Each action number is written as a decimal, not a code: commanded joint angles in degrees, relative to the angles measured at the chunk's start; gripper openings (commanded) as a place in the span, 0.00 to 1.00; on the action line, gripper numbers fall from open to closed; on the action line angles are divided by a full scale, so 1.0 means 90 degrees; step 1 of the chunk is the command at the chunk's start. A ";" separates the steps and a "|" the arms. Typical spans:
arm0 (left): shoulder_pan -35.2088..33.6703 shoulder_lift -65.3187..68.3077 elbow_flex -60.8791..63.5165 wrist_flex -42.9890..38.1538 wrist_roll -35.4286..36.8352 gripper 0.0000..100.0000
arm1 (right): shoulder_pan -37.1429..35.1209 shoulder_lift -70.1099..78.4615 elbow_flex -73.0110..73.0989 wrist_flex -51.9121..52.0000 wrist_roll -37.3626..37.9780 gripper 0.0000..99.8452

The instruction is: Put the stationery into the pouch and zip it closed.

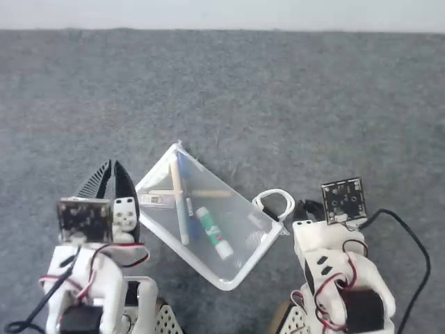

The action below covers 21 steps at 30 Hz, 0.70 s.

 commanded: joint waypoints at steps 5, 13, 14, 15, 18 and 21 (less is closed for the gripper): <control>-0.0215 0.0039 0.0904 -0.0371 -0.0059 0.01 | 0.0337 0.0015 0.0645 -0.0073 0.0078 0.01; -0.0244 0.0039 0.2046 -0.0469 -0.0059 0.01 | 0.0767 0.0015 0.1524 -0.0132 0.0078 0.01; -0.0244 0.0039 0.2193 -0.0469 -0.0068 0.01 | 0.0786 0.0015 0.1690 -0.0132 0.0078 0.01; -0.0225 0.0039 0.2339 -0.0469 -0.0068 0.01 | 0.0806 0.0015 0.1856 -0.0151 0.0078 0.01; -0.0215 0.0039 0.2672 -0.0479 -0.0078 0.01 | 0.0816 0.0015 0.2413 -0.0396 0.0078 0.01; -0.0215 0.0039 0.2877 -0.0479 -0.0078 0.01 | 0.0816 0.0015 0.2872 -0.0474 0.0078 0.01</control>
